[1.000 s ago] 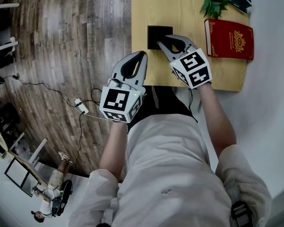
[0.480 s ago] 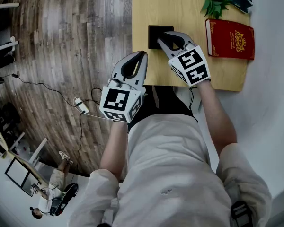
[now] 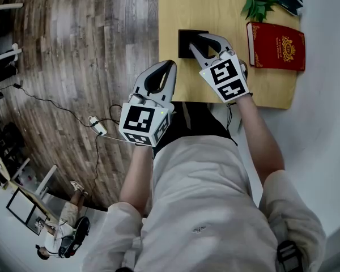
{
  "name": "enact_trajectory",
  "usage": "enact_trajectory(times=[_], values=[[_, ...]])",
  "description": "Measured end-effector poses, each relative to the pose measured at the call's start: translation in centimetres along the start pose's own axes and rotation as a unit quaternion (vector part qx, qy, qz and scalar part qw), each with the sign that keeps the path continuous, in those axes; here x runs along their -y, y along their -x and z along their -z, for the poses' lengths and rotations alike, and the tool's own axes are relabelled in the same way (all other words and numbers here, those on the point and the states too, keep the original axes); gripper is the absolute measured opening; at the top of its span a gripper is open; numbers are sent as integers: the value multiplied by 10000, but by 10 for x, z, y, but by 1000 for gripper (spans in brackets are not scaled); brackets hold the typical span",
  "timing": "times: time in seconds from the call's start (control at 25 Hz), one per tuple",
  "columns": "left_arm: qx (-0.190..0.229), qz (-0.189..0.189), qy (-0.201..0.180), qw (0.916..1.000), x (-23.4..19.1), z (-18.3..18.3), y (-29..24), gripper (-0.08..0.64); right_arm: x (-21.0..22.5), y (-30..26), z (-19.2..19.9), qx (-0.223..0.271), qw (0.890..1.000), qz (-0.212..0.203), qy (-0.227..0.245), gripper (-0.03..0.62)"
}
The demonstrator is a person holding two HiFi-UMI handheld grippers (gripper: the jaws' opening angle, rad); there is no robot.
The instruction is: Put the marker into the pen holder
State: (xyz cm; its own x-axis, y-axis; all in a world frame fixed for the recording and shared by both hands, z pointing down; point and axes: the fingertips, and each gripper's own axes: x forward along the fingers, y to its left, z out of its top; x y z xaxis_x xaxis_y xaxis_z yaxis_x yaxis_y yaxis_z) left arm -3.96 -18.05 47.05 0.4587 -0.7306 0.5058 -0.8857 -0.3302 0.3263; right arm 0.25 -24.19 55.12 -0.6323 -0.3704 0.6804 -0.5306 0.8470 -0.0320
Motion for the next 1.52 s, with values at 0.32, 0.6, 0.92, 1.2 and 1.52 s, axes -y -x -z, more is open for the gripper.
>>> enact_trajectory(times=[0.32,0.6,0.92,1.2,1.52], values=[[9,25,-10,10000,1,-2,0,12,4,-1,0,-13,9997,153,182,100],[-1,21,-13,10000,1,0,-1,12,9,-2,1,-37,9995,212,210,111],[-8,14,-11,10000,1,0,-1,12,12,-2,0,-29,9994,262,237,129],[-7,7,-15,10000,3,-1,-2,12,16,0,-1,-14,9993,292,233,132],[-17,-32,-9,10000,5,0,-1,12,16,5,-3,60,9993,277,245,132]])
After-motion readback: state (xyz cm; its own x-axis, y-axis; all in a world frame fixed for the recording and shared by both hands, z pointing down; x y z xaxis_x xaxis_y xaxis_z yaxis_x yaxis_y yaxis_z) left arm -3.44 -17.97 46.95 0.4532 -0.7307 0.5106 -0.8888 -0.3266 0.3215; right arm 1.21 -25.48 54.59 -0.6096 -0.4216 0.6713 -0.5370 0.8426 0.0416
